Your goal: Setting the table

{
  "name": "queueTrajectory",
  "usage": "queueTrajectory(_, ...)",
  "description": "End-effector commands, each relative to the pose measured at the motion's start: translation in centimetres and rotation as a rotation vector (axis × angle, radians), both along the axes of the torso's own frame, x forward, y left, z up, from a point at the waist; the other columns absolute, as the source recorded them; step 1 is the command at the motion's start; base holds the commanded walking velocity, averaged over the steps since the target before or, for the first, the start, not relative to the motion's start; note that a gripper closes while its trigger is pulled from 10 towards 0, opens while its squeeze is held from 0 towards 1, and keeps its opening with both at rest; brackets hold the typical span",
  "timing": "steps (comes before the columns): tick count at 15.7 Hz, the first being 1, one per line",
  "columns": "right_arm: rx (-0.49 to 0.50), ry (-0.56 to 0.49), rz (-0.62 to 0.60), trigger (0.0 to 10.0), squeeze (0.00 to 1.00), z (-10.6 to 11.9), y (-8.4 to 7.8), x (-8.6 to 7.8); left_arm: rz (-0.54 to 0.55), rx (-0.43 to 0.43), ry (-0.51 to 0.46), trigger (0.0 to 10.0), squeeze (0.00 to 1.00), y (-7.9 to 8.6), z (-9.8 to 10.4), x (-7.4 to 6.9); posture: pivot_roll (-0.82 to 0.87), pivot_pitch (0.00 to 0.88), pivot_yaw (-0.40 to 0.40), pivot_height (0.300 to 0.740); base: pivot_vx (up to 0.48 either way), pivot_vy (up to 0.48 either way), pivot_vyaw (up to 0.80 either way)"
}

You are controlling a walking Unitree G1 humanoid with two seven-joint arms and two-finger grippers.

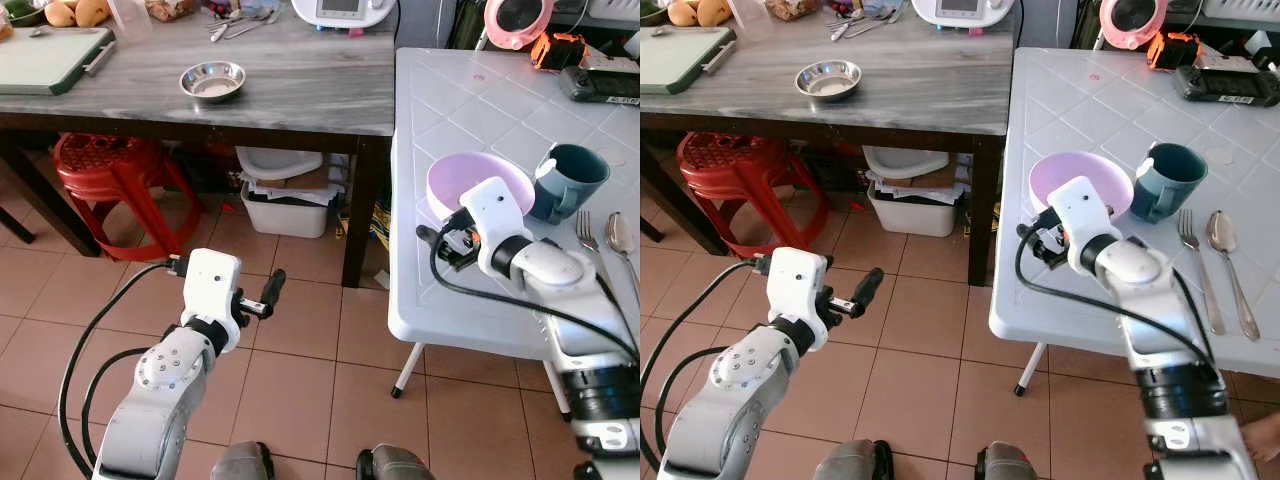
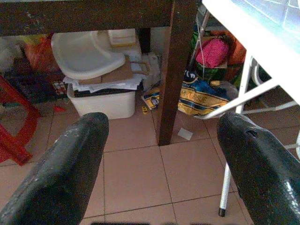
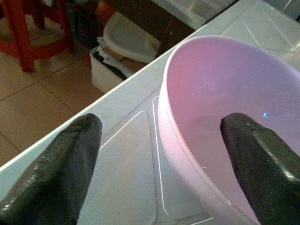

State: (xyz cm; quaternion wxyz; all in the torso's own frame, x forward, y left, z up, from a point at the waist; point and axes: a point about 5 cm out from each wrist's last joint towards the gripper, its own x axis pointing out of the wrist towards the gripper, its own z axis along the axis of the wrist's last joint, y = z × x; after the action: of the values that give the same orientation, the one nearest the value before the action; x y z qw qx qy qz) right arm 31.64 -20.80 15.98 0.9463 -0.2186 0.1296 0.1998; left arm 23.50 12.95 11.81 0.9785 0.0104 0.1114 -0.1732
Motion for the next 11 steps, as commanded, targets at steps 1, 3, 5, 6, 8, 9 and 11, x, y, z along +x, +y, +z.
queueTrajectory(1, -0.006, 0.026, 0.036, 0.0, 0.00, 0.1, 0.2, 0.2, -0.012, 0.009, 0.003, 10.0, 0.00, 0.0, 0.1, -0.1, 0.02, 0.115, 0.036, 0.740, 0.000, 0.000, 0.00)
queueTrajectory(3, -0.007, 0.048, 0.047, 0.0, 0.00, 0.0, 0.0, 0.2, -0.013, 0.012, 0.007, 10.0, 0.00, 0.0, 0.1, -0.1, 0.03, 0.116, 0.034, 0.740, 0.000, 0.000, 0.00)
queueTrajectory(5, -0.016, 0.083, 0.071, 0.0, 0.00, -0.4, 0.0, 0.1, -0.015, 0.016, 0.012, 10.0, 0.00, 0.0, 0.1, -0.2, 0.03, 0.117, 0.034, 0.740, 0.000, 0.000, 0.00)
queueTrajectory(6, -0.023, 0.100, 0.085, 0.0, 0.00, -0.5, -0.1, 0.0, -0.015, 0.017, 0.013, 10.0, 0.00, 0.0, 0.0, -0.2, 0.03, 0.117, 0.033, 0.740, 0.000, 0.000, 0.00)
queueTrajectory(8, -0.031, 0.129, 0.108, 0.0, 0.00, -0.8, -0.2, -0.2, -0.017, 0.025, 0.022, 10.0, 0.00, 0.0, -0.1, -0.2, 0.02, 0.117, 0.031, 0.740, 0.000, 0.000, 0.00)
queueTrajectory(9, -0.032, 0.130, 0.103, 0.0, 0.00, -0.8, -0.3, -0.2, -0.018, 0.026, 0.024, 10.0, 0.00, 0.0, -0.1, -0.2, 0.02, 0.117, 0.031, 0.740, 0.000, 0.000, 0.00)
queueTrajectory(11, -0.039, 0.140, 0.100, 0.0, 0.00, -0.9, -0.6, -0.3, -0.016, 0.026, 0.030, 10.0, 0.00, -0.1, -0.1, -0.2, 0.02, 0.116, 0.028, 0.740, 0.000, 0.000, 0.00)
